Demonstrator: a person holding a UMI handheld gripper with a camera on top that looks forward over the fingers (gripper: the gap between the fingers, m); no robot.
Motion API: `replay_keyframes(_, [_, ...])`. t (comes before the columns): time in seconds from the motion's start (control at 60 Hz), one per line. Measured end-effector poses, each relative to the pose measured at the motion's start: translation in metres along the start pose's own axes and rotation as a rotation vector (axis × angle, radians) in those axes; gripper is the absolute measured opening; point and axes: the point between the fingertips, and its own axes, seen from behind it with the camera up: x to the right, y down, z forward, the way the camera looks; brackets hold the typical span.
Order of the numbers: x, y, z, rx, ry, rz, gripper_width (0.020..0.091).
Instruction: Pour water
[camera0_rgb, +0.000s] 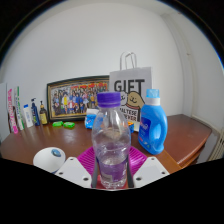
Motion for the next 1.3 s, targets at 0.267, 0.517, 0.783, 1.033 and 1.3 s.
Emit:
replay_keyframes(0.267, [0.0,0.005,-0.018,-0.133,0.02,0.061,0.087])
replay_keyframes(0.517, [-0.019,-0.019,-0.092,-0.275,0.122,0.04,0.0856])
replay_keyframes(0.783, [-0.093,-0.063,-0.191,-0.347,0.187,-0.009,0.0854])
replay_keyframes(1.033, [-0.151,-0.078,-0.246,-0.352,0.192,-0.044,0.0857])
replay_keyframes(1.3, [-0.177,-0.09,-0.264,-0.324,0.183,-0.075,0.0855])
